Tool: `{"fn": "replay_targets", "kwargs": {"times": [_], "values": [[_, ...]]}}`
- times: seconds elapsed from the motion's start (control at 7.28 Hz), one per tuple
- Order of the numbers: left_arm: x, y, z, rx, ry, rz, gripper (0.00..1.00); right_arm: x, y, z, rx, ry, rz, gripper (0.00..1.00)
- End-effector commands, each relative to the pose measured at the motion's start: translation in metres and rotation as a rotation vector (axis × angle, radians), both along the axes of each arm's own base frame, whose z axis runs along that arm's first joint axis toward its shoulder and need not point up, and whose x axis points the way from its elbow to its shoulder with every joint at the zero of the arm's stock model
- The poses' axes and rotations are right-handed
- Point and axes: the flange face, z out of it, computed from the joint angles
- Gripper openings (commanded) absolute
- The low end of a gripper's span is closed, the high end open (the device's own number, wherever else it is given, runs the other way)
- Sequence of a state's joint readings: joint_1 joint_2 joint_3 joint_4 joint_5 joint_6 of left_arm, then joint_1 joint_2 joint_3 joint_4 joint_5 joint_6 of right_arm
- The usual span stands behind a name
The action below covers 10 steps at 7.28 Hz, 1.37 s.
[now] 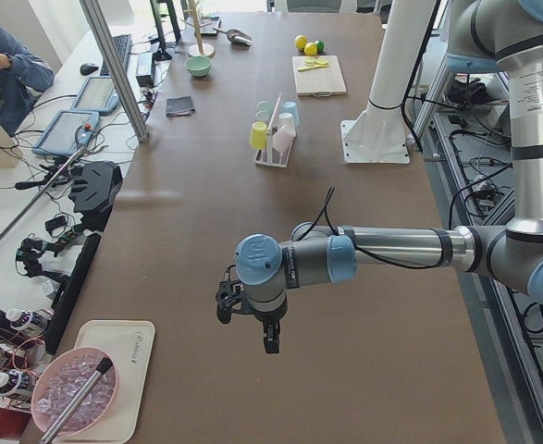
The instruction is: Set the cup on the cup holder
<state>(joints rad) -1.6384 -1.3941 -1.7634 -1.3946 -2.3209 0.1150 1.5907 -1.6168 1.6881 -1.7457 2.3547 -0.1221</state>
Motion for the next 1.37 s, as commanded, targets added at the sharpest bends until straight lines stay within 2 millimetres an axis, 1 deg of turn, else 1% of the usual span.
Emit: {"fn": "replay_targets", "kwargs": {"times": [0.0,0.14,0.27,0.41,0.55,1.24], "values": [[-0.001,-0.004,-0.002,0.01,-0.005,0.004,0.99,0.001,0.0,-0.001,0.003,-0.001,0.001,1.0],[-0.003,-0.011,-0.012,0.034,-0.032,0.007,0.99,0.001,0.0,0.0,0.0,-0.002,0.001,1.0],[-0.004,-0.009,-0.014,0.033,-0.028,-0.002,0.99,0.001,0.0,0.001,-0.002,-0.002,0.001,1.0],[-0.004,-0.013,-0.024,0.057,-0.039,0.004,0.99,0.001,0.0,0.001,-0.002,-0.002,0.001,1.0],[-0.005,-0.016,-0.027,0.065,-0.042,0.006,0.99,0.001,0.0,0.0,0.0,-0.002,0.001,1.0],[-0.005,-0.007,-0.019,0.043,-0.031,0.001,0.99,0.001,0.0,0.001,-0.003,-0.001,0.002,1.0]]}}
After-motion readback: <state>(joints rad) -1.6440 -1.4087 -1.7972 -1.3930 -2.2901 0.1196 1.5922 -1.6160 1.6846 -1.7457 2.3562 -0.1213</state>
